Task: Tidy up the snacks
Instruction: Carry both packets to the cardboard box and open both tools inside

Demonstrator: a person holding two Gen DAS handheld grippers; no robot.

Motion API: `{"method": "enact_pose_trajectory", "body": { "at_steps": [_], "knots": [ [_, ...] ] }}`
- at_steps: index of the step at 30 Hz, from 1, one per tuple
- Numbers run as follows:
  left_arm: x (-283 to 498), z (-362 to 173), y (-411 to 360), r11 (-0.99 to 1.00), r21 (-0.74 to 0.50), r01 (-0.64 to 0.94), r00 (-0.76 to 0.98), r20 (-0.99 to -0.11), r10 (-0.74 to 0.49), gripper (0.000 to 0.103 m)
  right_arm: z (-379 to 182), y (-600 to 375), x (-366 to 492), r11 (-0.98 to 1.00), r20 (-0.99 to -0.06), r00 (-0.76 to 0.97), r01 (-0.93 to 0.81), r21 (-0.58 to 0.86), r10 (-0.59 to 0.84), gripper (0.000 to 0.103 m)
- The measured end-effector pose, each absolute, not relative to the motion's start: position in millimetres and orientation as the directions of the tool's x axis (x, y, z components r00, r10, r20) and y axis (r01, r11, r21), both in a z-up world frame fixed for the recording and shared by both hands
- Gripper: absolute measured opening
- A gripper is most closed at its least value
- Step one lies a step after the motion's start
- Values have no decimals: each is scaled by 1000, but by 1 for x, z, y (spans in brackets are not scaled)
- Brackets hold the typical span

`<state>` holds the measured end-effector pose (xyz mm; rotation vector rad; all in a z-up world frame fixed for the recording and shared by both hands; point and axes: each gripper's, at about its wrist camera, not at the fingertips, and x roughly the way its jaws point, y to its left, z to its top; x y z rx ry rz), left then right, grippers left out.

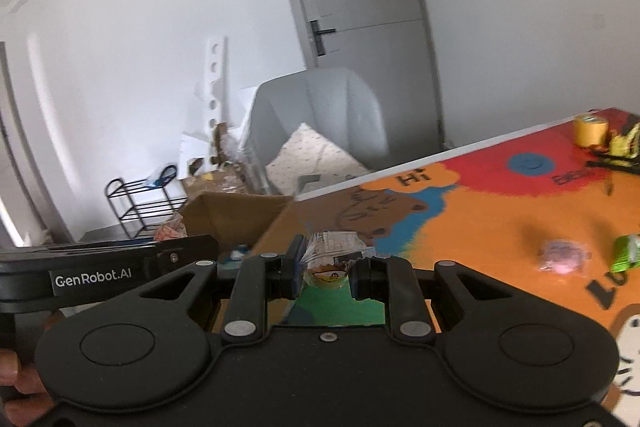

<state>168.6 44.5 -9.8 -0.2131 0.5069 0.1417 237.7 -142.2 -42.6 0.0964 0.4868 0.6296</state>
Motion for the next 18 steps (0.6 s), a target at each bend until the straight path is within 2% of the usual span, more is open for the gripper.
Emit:
{"method": "enact_pose_trajectory", "body": {
  "at_steps": [18],
  "knots": [
    [159,-4,110,951,-181,-251,864,-484,136,48,-29,-74,230,764,-408,658,-616,193,633,20]
  ]
}}
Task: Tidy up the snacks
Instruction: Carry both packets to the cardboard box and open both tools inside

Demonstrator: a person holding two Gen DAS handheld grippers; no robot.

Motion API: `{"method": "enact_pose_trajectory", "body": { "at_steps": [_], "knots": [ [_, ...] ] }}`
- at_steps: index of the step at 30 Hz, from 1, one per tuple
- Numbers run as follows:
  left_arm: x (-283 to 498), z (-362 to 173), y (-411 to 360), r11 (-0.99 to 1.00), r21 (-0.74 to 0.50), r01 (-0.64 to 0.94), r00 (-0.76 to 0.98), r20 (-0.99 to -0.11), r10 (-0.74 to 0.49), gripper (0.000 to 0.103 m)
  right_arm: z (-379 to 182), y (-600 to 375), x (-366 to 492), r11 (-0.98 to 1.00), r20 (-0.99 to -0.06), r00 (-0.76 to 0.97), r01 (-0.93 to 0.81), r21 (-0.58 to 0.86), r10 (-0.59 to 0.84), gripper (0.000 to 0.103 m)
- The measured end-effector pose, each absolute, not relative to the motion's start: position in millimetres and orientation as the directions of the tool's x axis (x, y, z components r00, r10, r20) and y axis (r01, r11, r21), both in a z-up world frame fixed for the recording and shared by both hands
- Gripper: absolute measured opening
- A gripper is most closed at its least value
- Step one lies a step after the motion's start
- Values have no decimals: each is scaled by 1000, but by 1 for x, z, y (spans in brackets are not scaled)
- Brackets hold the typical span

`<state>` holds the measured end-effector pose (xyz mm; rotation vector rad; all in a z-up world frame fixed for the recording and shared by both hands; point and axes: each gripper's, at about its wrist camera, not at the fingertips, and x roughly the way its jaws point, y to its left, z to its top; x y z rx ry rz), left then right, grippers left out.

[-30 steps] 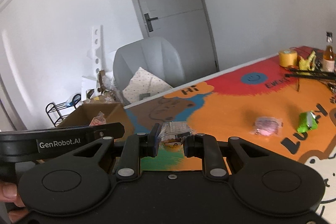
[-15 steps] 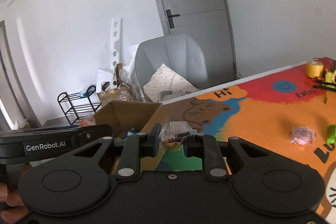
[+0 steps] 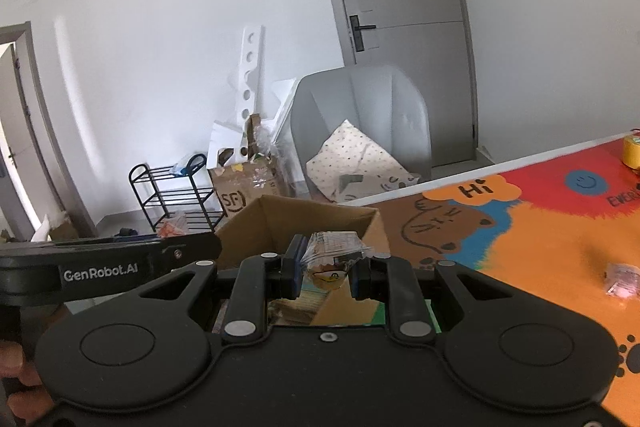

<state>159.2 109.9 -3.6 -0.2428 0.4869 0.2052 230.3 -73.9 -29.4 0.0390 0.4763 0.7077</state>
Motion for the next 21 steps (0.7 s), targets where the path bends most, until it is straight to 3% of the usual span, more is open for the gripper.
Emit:
{"method": "enact_pose_trajectory", "body": {
  "at_steps": [14,21],
  "knots": [
    [199,-16,139,941,-225,-255,864,-489,117,49,-30,-46,253,767,-434,653,-623,157,620,20],
    [215,-24,149,931,-253,-262,866,-487,111,56,-34,-35,262,766,-452,646,-625,149,615,20]
  ]
}}
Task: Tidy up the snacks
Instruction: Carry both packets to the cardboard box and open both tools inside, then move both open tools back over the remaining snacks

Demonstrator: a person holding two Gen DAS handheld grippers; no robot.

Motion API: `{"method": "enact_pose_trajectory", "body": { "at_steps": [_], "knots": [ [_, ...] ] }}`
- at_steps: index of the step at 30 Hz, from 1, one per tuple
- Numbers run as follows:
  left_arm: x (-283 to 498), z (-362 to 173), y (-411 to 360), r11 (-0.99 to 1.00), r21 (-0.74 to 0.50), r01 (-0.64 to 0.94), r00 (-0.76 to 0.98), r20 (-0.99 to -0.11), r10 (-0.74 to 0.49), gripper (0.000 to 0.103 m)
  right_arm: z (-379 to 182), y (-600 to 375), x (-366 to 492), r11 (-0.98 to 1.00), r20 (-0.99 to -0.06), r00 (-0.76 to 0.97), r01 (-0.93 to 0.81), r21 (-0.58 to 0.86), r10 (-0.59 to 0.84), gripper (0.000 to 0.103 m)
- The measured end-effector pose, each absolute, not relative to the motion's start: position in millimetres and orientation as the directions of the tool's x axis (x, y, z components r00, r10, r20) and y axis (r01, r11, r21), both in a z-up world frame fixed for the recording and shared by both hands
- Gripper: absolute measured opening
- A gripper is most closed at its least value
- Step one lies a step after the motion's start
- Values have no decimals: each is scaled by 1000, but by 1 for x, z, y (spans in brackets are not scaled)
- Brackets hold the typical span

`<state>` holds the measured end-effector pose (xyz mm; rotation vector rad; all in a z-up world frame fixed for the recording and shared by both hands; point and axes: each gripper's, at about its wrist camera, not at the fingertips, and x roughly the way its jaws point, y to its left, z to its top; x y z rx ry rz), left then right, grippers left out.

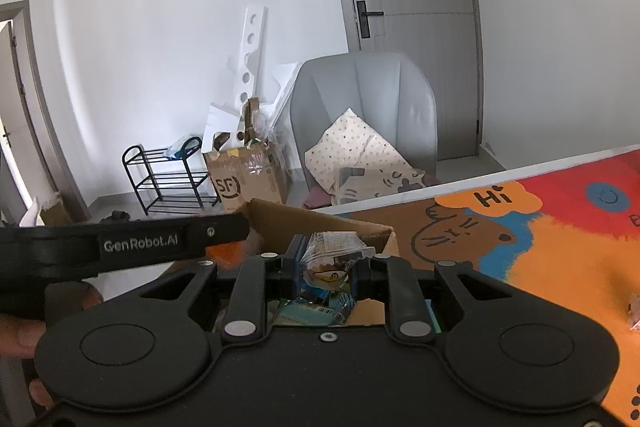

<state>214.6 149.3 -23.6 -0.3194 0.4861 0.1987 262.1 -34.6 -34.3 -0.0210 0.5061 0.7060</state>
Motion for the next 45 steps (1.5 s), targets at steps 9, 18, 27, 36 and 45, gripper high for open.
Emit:
{"method": "enact_pose_trajectory", "body": {
  "at_steps": [9,18,27,36,45],
  "knots": [
    [194,-19,164,906,-280,-317,861,-485,152,63,-37,-19,272,752,-474,620,-641,155,625,20],
    [173,-15,177,884,-284,-371,849,-491,198,71,-32,-1,275,730,-480,592,-662,169,648,38],
    [160,-10,160,876,-251,-411,830,-500,246,90,-31,-37,263,752,-471,610,-626,206,637,44],
    [157,-5,125,903,-196,-383,821,-520,236,96,-22,-81,251,777,-463,642,-597,200,611,60],
    [154,-5,92,930,-163,-330,816,-545,193,99,-19,-126,240,804,-466,666,-556,210,582,82]
  ]
}}
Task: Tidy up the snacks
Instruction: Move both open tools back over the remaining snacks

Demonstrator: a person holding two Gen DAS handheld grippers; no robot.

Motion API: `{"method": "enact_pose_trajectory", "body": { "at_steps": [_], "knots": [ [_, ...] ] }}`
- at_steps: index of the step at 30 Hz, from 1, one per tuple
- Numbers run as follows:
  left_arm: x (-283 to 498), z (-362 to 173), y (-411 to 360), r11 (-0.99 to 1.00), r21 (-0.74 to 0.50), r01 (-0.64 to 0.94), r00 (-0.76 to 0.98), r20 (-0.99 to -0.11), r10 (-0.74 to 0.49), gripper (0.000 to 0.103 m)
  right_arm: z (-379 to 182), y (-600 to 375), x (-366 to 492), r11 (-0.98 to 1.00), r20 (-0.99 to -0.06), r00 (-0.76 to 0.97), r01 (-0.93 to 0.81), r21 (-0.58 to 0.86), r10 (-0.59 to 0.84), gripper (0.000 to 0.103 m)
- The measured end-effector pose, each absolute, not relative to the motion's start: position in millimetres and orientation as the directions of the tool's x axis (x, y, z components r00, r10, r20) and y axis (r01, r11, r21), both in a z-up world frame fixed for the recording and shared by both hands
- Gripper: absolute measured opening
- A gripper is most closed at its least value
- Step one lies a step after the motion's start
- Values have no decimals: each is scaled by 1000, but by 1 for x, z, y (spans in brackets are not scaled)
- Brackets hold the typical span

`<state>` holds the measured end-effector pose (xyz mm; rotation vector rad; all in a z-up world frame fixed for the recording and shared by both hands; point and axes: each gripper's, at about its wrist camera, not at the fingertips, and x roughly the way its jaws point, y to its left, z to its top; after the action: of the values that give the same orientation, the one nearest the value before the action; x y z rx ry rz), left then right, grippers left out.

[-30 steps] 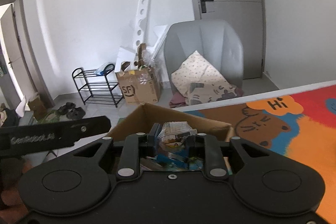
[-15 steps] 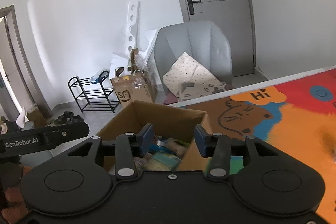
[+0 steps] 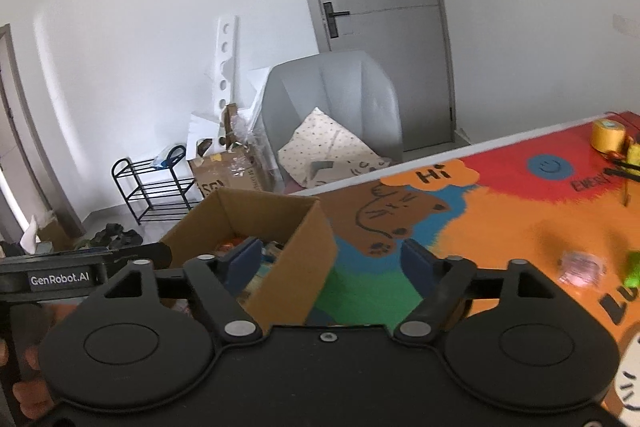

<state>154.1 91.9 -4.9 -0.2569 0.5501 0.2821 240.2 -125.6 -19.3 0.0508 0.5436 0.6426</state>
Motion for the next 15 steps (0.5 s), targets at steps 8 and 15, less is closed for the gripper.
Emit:
{"method": "enact_pose_trajectory", "body": {
  "at_steps": [8,15],
  "knots": [
    [152,-8,62,948,-129,-291,810,-561,172,99,-20,-157,233,817,-461,679,-526,236,571,97],
    [157,-9,38,961,-122,-249,811,-568,138,99,-25,-184,230,836,-466,696,-490,248,546,103]
  ]
}}
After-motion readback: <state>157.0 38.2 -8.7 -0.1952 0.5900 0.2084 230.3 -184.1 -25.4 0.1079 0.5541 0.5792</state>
